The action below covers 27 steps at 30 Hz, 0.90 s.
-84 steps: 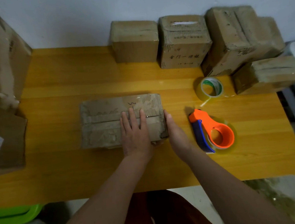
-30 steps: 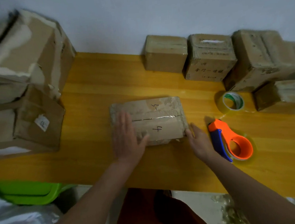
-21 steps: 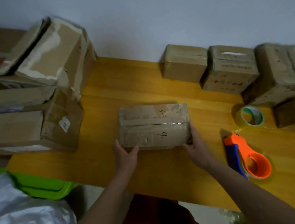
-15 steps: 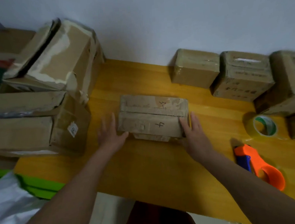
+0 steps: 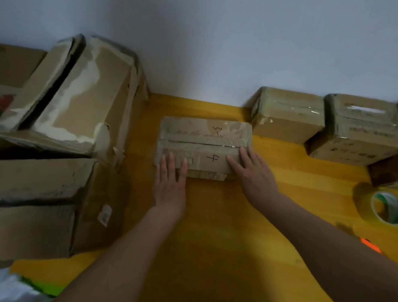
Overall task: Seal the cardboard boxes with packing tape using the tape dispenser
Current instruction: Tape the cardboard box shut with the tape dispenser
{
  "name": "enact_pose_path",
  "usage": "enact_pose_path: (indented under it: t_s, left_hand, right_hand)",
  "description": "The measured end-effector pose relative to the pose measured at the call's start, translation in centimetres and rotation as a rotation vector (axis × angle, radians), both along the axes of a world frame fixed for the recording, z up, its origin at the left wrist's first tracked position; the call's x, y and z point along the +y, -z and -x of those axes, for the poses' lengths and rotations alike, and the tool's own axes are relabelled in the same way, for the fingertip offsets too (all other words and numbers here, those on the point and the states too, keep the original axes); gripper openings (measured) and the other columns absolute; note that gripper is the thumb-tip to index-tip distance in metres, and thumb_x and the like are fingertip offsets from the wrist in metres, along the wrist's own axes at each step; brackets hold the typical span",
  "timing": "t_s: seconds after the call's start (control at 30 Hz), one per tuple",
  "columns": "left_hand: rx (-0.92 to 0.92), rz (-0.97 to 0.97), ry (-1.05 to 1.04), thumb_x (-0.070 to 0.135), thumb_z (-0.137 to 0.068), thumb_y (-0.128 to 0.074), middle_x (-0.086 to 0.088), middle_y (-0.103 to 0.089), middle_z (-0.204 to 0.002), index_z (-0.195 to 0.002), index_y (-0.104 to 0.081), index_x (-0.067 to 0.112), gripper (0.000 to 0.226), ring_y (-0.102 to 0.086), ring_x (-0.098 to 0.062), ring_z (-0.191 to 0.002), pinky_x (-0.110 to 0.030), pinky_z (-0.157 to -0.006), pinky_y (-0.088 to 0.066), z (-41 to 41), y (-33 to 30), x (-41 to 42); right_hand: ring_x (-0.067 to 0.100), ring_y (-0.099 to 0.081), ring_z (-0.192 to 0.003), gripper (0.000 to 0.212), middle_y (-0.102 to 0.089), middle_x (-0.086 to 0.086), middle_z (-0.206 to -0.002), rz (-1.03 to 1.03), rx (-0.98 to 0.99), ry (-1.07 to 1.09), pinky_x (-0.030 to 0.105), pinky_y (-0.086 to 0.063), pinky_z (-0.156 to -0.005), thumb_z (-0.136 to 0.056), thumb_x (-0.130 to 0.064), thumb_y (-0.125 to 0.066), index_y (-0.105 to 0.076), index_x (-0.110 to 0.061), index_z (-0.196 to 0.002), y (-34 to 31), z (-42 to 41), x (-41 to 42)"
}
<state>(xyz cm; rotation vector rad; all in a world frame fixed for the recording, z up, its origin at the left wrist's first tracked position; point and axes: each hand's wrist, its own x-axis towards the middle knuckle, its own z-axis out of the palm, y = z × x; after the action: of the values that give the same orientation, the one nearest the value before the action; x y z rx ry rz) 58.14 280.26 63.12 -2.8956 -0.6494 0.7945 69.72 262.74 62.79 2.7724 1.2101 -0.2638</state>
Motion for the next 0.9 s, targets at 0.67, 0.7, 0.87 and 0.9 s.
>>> enact_pose_path:
  t_s: [0.67,0.7,0.87,0.9]
  left_hand:
    - [-0.017,0.072,-0.015,0.011,-0.093,-0.05,-0.021,0.039,-0.148,-0.145,0.032,0.022,0.098,0.031,-0.037,-0.14,-0.048,-0.121,-0.001,-11.3,-0.1,6.8]
    - [-0.015,0.092,-0.028,0.009,-0.092,-0.052,-0.02,0.04,-0.149,-0.145,0.031,0.024,0.1,0.032,-0.036,-0.14,-0.049,-0.12,-0.004,-11.4,-0.3,6.9]
    - [-0.052,0.279,-0.121,0.011,-0.093,-0.056,-0.009,0.033,-0.155,-0.151,0.016,0.033,0.095,0.028,-0.03,-0.143,-0.053,-0.119,-0.007,-10.5,-2.9,6.7]
    - [-0.091,0.3,-0.125,0.015,-0.093,-0.058,-0.008,0.029,-0.157,-0.152,0.012,0.032,0.093,0.026,-0.03,-0.144,-0.052,-0.119,-0.004,-9.8,-3.9,5.9]
  right_hand:
    - [0.033,0.002,-0.148,0.071,0.002,0.021,-0.159,0.163,-0.017,0.057,0.042,0.002,-0.12,-0.099,-0.02,-0.042,0.003,-0.023,-0.153,-1.0,-9.5,6.8]
    - [0.033,0.002,-0.148,0.07,0.001,0.02,-0.159,0.162,-0.008,0.067,0.041,0.002,-0.12,-0.099,-0.02,-0.042,0.002,-0.023,-0.153,-1.1,-9.5,6.9]
    - [0.031,0.006,-0.148,0.069,0.006,0.016,-0.16,0.127,0.061,0.09,0.043,-0.003,-0.12,-0.097,-0.015,-0.046,-0.007,-0.024,-0.153,-3.2,-8.5,7.2]
    - [0.031,0.008,-0.147,0.073,0.008,0.015,-0.16,0.091,0.038,0.067,0.043,-0.004,-0.12,-0.094,-0.012,-0.051,-0.009,-0.024,-0.152,-3.6,-7.5,7.0]
